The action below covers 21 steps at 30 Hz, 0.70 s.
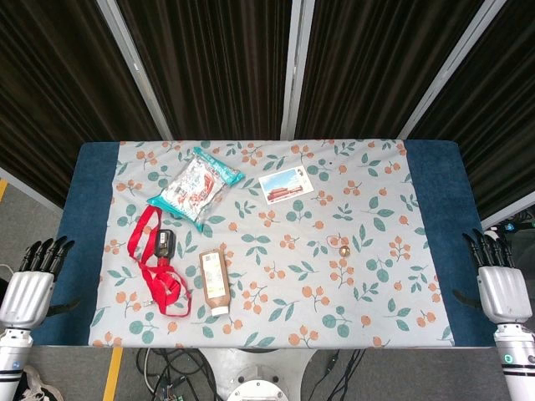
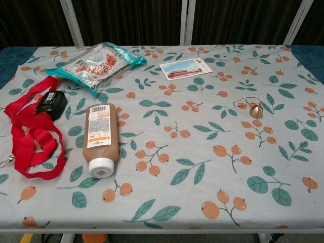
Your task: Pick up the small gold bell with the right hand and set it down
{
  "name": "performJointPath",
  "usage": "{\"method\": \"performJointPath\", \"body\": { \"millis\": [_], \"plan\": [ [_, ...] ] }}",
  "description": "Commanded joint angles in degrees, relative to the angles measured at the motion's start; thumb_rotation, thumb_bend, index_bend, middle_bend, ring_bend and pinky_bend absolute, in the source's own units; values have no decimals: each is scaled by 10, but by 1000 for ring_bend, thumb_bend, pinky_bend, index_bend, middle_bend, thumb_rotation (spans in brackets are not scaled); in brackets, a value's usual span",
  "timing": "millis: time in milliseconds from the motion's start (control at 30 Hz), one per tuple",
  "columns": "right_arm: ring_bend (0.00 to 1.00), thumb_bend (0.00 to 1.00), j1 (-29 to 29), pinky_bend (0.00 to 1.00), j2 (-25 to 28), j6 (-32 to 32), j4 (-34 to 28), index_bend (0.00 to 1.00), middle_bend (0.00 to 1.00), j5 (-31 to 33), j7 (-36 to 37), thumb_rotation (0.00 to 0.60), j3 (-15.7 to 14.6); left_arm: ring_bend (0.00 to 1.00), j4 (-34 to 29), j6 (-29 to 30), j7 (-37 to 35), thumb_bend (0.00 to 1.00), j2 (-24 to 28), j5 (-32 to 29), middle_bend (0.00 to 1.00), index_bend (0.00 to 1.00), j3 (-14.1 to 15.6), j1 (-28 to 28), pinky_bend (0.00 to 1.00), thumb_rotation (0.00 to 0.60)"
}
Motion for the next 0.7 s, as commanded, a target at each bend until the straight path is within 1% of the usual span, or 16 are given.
{"method": "performJointPath", "body": {
  "millis": [33,200,333,433,533,600,700],
  "plan": [
    [0,0,5,0,2,-11,-2,0,0,1,-7,600,2,0,4,2,1,4,-4,2,35,84,0,0,39,600],
    [0,0,23,0,6,-44,-15,0,0,2,-35,600,5,0,3,-2,9,5,-5,-1,35,84,0,-1,39,600],
    [0,0,52,0,8,-79,-34,0,0,3,-70,600,16,0,-3,-4,10,5,0,-4,35,84,-4,-3,39,600],
    [0,0,77,0,8,-109,-45,8,0,4,-91,600,24,0,-7,-4,11,5,2,-3,35,83,-1,-2,39,600],
    [0,0,114,0,10,-157,-60,49,0,8,-126,600,33,0,-3,-7,9,4,1,-8,35,84,1,1,39,600],
    [0,0,136,0,10,-186,-69,58,0,17,-146,600,39,0,-1,-10,6,5,0,-13,35,83,1,1,39,600],
    [0,13,180,0,10,-249,-77,62,0,39,-181,600,50,0,1,-17,1,5,-1,-16,35,84,1,-1,39,600]
  ]
}}
